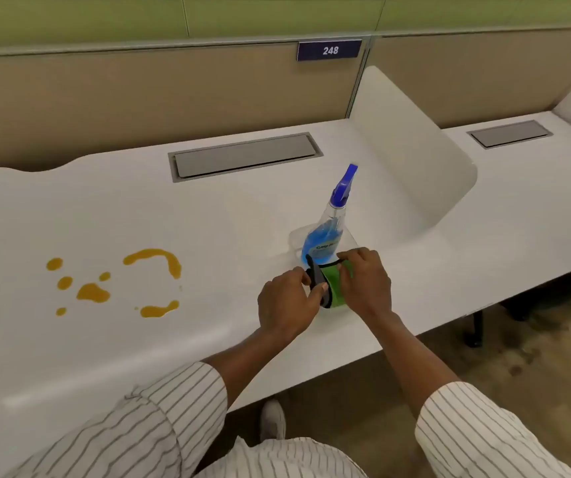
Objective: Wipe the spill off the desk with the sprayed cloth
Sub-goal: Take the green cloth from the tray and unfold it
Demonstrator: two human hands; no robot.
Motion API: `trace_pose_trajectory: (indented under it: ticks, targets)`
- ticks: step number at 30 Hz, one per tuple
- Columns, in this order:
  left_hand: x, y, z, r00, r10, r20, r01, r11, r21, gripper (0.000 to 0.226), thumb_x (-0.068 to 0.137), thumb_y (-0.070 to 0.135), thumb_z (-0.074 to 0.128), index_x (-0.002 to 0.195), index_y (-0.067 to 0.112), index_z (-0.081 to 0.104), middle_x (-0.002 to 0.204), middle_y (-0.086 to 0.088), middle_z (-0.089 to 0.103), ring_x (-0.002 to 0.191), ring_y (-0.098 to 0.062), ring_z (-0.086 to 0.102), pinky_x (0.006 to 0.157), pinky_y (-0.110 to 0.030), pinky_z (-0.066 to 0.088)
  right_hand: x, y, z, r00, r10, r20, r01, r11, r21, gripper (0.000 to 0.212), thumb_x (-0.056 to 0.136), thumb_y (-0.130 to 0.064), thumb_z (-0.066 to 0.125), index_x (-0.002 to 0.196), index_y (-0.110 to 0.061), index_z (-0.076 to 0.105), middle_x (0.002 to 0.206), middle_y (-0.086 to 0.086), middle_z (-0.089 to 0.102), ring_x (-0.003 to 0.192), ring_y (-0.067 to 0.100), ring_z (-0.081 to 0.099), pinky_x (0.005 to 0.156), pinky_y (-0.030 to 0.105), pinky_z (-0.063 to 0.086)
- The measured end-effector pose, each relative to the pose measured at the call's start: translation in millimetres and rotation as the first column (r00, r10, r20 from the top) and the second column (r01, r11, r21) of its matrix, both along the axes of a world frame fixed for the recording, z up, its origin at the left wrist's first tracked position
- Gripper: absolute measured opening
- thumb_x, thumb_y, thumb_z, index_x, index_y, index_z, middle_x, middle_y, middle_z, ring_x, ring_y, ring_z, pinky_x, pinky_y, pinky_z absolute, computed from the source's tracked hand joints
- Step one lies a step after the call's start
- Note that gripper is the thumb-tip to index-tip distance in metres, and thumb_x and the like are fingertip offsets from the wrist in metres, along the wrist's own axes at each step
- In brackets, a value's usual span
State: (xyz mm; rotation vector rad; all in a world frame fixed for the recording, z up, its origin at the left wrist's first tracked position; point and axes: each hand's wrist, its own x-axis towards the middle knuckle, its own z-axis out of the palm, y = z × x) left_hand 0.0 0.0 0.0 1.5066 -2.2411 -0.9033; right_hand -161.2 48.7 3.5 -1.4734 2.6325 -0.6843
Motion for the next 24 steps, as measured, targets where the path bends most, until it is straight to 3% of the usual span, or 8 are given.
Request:
trace_pose_trajectory:
  ticks: [5,9,13,16,19,24]
  targets:
    - [-18,6,0,0.987,0.006,0.161,-0.007,1.000,0.006,0.059,0.094,0.077,0.063,0.121,0.025,0.067,0.101,0.007,0.078,0.077,-0.011,0.060,0.065,-0.024,0.043,-39,-13,0,0.976,0.167,-0.143,-0.110,0.935,0.336,0.044,0.095,-0.026,0.067,0.138,-0.020,0.062,0.137,0.001,0.066,0.125,0.023,0.054,0.081,0.039,0.057]
    - [-28,9,0,0.976,0.032,0.216,-0.031,0.999,-0.007,0.066,0.088,0.081,0.066,0.120,0.024,0.057,0.108,0.007,0.076,0.084,-0.014,0.069,0.066,-0.025,0.045,-48,-23,1,0.915,0.347,-0.203,-0.200,0.831,0.519,0.053,0.090,-0.034,0.073,0.139,-0.021,0.058,0.131,0.001,0.068,0.121,0.023,0.054,0.079,0.036,0.057]
    - [-39,9,0,0.964,0.014,0.265,-0.017,1.000,0.009,0.068,0.091,0.074,0.070,0.131,0.022,0.055,0.117,0.003,0.070,0.101,-0.018,0.072,0.075,-0.028,0.049,-52,-33,0,0.838,0.468,-0.281,-0.232,0.772,0.592,0.047,0.094,-0.036,0.069,0.136,-0.019,0.059,0.123,0.004,0.069,0.121,0.025,0.053,0.080,0.036,0.056]
    - [-44,6,0,0.957,0.023,0.290,-0.020,1.000,-0.011,0.053,0.098,0.059,0.071,0.132,0.021,0.059,0.119,-0.001,0.064,0.096,-0.016,0.064,0.077,-0.028,0.049,-55,-37,1,0.817,0.503,-0.282,-0.254,0.753,0.607,0.044,0.098,-0.036,0.068,0.137,-0.017,0.058,0.123,0.007,0.067,0.123,0.027,0.053,0.084,0.038,0.057]
    - [-48,4,-1,0.958,0.041,0.284,-0.042,0.999,-0.004,0.040,0.100,0.051,0.071,0.123,0.019,0.068,0.115,0.000,0.063,0.088,-0.013,0.054,0.072,-0.027,0.046,-57,-40,2,0.808,0.517,-0.283,-0.263,0.746,0.612,0.043,0.099,-0.039,0.067,0.134,-0.016,0.059,0.121,0.007,0.067,0.121,0.025,0.054,0.086,0.037,0.057]
    - [-51,0,-1,0.981,0.100,0.169,-0.110,0.992,0.054,0.036,0.097,0.054,0.075,0.109,0.020,0.074,0.098,0.007,0.060,0.081,-0.013,0.057,0.056,-0.021,0.033,-59,-42,7,0.810,0.498,-0.310,-0.248,0.770,0.588,0.036,0.099,-0.034,0.066,0.127,-0.011,0.065,0.116,0.008,0.067,0.117,0.025,0.054,0.078,0.034,0.052]
